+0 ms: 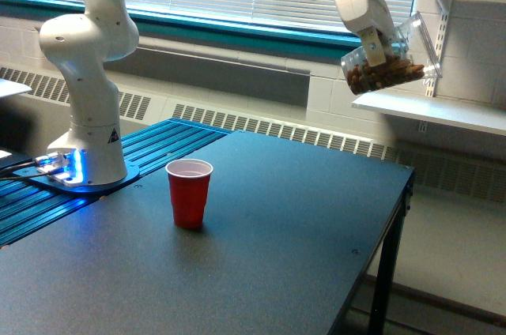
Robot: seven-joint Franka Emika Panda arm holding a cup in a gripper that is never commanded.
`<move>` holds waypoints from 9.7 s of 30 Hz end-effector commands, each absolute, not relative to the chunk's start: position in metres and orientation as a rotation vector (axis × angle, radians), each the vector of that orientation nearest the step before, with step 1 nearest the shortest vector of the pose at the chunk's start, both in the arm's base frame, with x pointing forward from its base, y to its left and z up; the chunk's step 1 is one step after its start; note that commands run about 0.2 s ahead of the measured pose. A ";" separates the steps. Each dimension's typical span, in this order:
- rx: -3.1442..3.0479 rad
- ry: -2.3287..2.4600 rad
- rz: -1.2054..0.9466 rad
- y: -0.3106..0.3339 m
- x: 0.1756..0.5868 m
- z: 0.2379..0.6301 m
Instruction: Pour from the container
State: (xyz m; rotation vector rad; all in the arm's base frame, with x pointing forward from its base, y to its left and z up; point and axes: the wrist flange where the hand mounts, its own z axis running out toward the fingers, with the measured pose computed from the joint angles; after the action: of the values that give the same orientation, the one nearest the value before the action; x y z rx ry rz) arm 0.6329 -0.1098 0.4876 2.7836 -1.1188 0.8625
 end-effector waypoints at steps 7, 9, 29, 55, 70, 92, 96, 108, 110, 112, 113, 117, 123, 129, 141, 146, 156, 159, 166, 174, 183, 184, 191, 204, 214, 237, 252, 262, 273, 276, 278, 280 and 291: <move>2.773 -1.149 1.021 -0.105 0.608 0.549; 2.771 -1.139 1.041 -0.104 0.603 0.558; 2.675 -1.097 1.262 -0.125 0.509 0.634; 2.644 -1.119 1.157 -0.146 0.432 0.583; 2.632 -1.074 1.034 -0.152 0.377 0.549; 2.691 -0.995 0.838 -0.125 0.327 0.496; 2.699 -0.988 0.820 -0.119 0.321 0.490; 2.725 -0.964 0.752 -0.100 0.305 0.475; 2.726 -0.967 0.739 -0.097 0.302 0.472; 2.731 -0.963 0.719 -0.094 0.300 0.468; 2.732 -0.961 0.712 -0.093 0.298 0.466; 2.740 -0.962 0.682 -0.087 0.293 0.459; 2.749 -0.952 0.647 -0.080 0.286 0.449; 2.752 -0.939 0.614 -0.074 0.279 0.438; 2.757 -0.954 0.541 -0.071 0.264 0.422; 2.751 -0.959 0.517 -0.073 0.260 0.422; 2.733 -0.945 0.463 -0.076 0.255 0.419; 2.729 -0.936 0.448 -0.077 0.254 0.417; 2.723 -0.909 0.415 -0.077 0.255 0.411; 2.719 -0.872 0.379 -0.075 0.257 0.404; 2.715 -0.843 0.344 -0.071 0.258 0.398; 2.715 -0.839 0.340 -0.070 0.258 0.397; 2.704 -0.832 0.314 -0.068 0.257 0.394; 2.675 -0.860 0.236 -0.073 0.245 0.393; 2.644 -0.854 0.193 -0.071 0.239 0.391; 2.619 -0.756 0.118 -0.052 0.248 0.366; 2.581 -0.740 0.068 -0.049 0.248 0.355; 2.552 -0.736 0.040 -0.048 0.247 0.348; 2.531 -0.713 0.014 -0.046 0.249 0.340; 2.523 -0.708 0.008 -0.045 0.252 0.339; 2.519 -0.703 0.004 -0.045 0.253 0.339; 2.514 -0.701 -0.001 -0.045 0.255 0.338; 2.496 -0.689 -0.013 -0.044 0.268 0.336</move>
State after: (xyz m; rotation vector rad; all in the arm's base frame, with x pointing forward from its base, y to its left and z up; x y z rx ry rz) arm 0.2681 -0.0470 0.3447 2.5121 -0.6926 0.0030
